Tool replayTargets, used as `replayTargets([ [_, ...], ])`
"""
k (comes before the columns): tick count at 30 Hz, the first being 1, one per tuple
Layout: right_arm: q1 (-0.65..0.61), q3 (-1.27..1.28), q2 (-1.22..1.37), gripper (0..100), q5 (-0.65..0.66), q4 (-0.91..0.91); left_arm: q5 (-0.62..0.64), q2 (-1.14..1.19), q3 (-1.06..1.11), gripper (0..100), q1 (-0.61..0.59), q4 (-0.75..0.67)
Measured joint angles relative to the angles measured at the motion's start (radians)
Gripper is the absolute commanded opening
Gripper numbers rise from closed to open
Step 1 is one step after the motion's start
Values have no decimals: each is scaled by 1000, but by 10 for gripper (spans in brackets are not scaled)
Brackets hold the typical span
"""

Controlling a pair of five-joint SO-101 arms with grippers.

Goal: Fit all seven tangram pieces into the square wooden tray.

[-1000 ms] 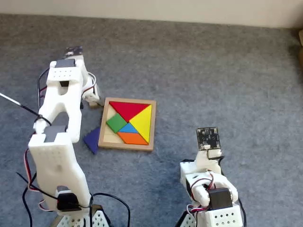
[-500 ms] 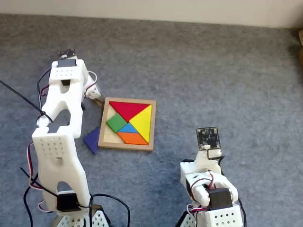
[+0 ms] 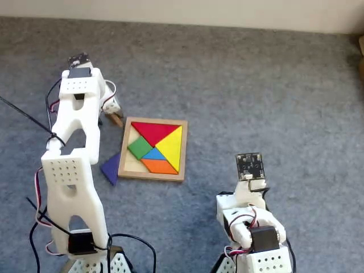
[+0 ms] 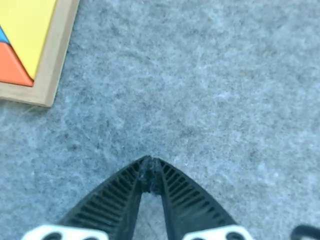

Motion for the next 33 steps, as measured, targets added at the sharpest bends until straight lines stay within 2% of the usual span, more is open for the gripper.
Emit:
replayTargets([
  [9,0,0,0,16,0,0,3,31,-49,7,3,-2],
  [12,0,0,0,16,0,0,-3,31,-54,5,3,6],
  [18,0,0,0,16,0,0,-117,32,-166,5,-2,175],
  [23,0,0,0,16,0,0,-212,-26,-233,5,51,293],
  [33,0,0,0,16,0,0,-296,-95,-245,5,186,377],
])
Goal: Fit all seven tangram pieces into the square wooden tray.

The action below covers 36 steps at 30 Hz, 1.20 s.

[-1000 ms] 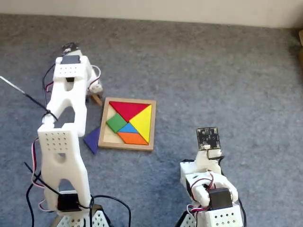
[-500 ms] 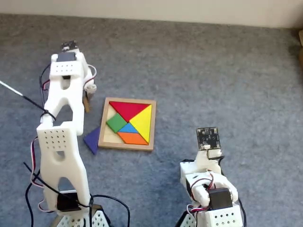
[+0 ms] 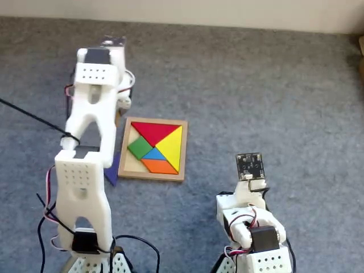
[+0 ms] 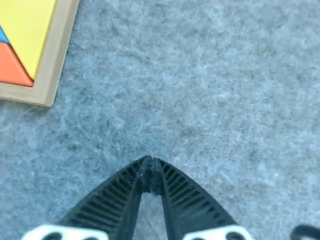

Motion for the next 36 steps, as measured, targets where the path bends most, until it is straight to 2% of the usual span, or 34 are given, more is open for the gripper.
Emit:
replayTargets([
  [8,0,0,0,16,0,0,0,0,98,14,61,-11],
  [13,0,0,0,16,0,0,3,-2,166,134,61,-81],
  [17,0,0,0,16,0,0,3,0,198,183,63,-94],
  [36,0,0,0,16,0,0,3,0,199,185,89,-94],
])
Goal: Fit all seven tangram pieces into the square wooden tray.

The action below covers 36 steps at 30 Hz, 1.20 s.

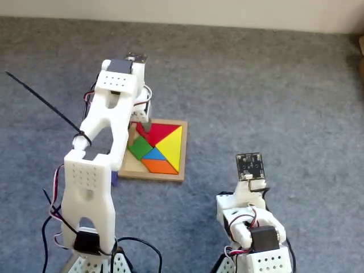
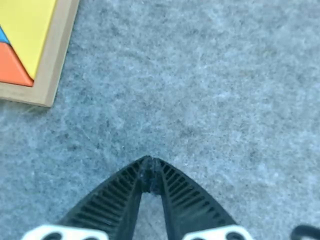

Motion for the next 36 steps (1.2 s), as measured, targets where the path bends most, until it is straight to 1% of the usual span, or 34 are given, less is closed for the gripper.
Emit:
replayTargets([
  [4,0,0,0,16,0,0,0,0,0,185,28,0],
  [13,0,0,0,16,0,0,2,0,0,185,26,2],
  [18,0,0,0,16,0,0,2,-2,-32,184,51,80],
  [21,0,0,0,16,0,0,-2,-2,-37,184,75,97],
  [32,0,0,0,16,0,0,2,-2,-37,184,107,103],
  [36,0,0,0,16,0,0,29,-2,-37,184,110,103],
])
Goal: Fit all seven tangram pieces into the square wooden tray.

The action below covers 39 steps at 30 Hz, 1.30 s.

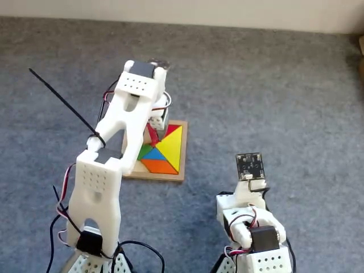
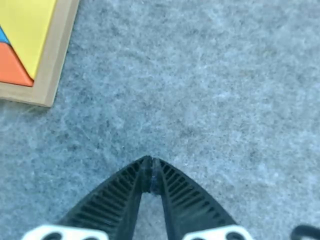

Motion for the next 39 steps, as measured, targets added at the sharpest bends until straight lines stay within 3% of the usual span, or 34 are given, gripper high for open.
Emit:
replayTargets([
  [13,0,0,0,16,0,0,12,68,9,185,-2,-3],
  [27,0,0,0,16,0,0,9,75,12,185,-149,-3],
  [39,0,0,0,16,0,0,37,78,-121,185,-176,-2],
])
